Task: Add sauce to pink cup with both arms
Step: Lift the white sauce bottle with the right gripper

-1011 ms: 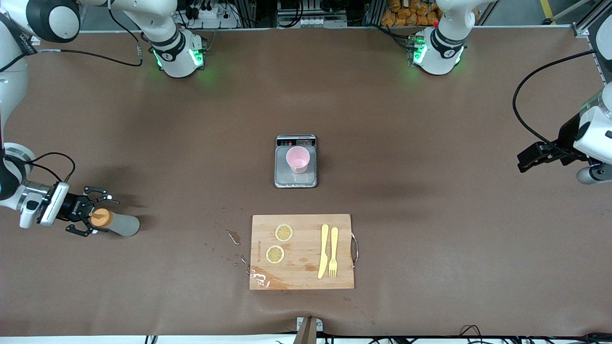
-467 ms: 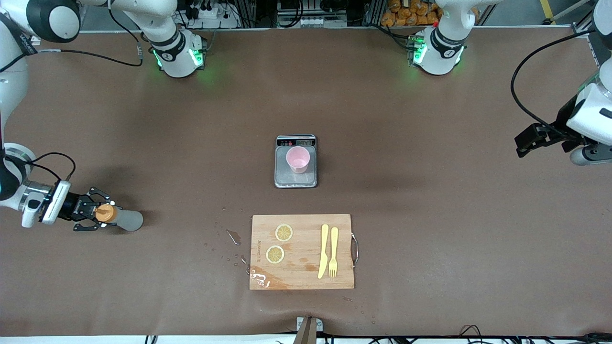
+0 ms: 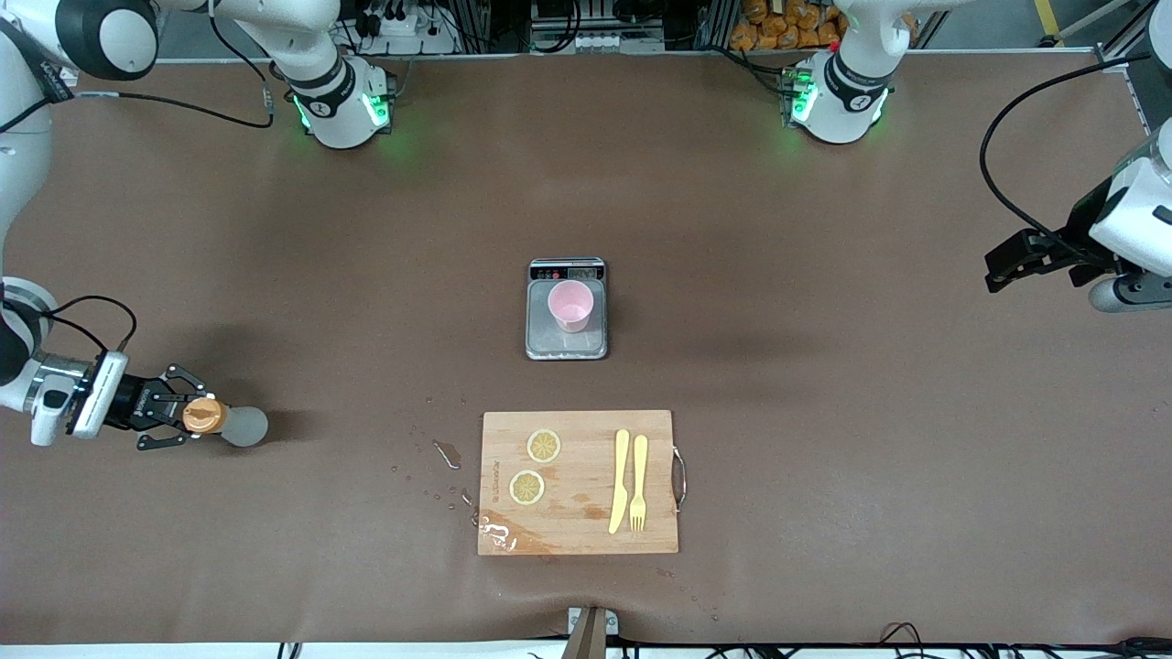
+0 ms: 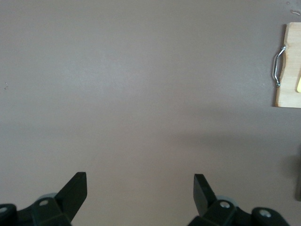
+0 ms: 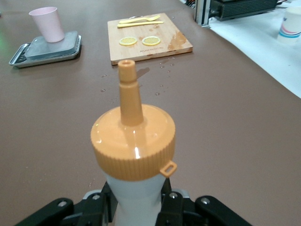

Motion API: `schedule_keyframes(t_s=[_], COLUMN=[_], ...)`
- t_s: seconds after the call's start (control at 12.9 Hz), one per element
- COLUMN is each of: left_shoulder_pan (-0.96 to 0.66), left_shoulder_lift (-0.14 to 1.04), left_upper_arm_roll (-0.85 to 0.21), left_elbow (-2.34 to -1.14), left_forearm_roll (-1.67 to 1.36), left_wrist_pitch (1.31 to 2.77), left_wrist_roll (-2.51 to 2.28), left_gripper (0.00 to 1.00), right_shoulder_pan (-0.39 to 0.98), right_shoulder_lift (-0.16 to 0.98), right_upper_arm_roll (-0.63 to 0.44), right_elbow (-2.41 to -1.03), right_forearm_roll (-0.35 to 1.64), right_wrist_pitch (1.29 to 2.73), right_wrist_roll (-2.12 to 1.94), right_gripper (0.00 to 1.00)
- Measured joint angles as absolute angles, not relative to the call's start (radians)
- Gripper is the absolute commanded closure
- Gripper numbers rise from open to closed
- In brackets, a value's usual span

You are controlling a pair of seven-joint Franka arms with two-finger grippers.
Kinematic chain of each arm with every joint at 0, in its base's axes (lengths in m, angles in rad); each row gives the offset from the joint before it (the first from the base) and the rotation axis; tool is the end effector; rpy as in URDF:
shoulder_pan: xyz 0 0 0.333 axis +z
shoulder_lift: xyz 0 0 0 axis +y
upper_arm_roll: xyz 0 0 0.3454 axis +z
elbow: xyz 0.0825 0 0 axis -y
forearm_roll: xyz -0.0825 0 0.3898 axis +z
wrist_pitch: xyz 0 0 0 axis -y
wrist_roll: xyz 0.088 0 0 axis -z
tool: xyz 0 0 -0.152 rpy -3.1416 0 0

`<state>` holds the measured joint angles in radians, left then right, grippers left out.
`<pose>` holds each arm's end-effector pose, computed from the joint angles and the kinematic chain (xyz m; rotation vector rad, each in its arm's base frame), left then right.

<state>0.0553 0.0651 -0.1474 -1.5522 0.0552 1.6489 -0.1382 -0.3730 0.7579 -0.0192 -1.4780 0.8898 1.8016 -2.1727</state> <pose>0.5891 -0.0438 0.5880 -3.0988 -0.0669 -0.0579 0.6852 -0.1737 0.2126 -1.8646 -1.5193 -0.8267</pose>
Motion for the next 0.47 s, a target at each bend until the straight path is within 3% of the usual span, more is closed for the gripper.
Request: schedule_keyframes(t_s=[0.16, 0.31, 0.47], left_shoulder_pan=[0.053, 0.053, 0.053], left_shoulder_lift=[0.064, 0.059, 0.056], left_upper_arm_roll=[-0.148, -0.148, -0.148], left_elbow=[-1.552, -1.552, -1.552], left_forearm_roll=[0.055, 0.055, 0.055], left_wrist_pitch=[1.645, 1.64, 1.639], left_wrist_roll=[-0.138, -0.138, -0.138], left_gripper=[0.0, 0.0, 0.0], right_shoulder_pan=[-0.34, -0.302, -0.259], right_shoulder_lift=[0.741, 0.712, 0.673], right_upper_arm_roll=[-0.019, -0.017, -0.016], right_elbow=[-1.469, -1.467, -1.464], right_forearm_roll=[0.834, 0.759, 0.697], right_wrist_pitch=[1.793, 1.783, 1.76], right_wrist_roll=[-2.149, -2.125, -2.088], right_gripper=[0.81, 0.97, 1.0])
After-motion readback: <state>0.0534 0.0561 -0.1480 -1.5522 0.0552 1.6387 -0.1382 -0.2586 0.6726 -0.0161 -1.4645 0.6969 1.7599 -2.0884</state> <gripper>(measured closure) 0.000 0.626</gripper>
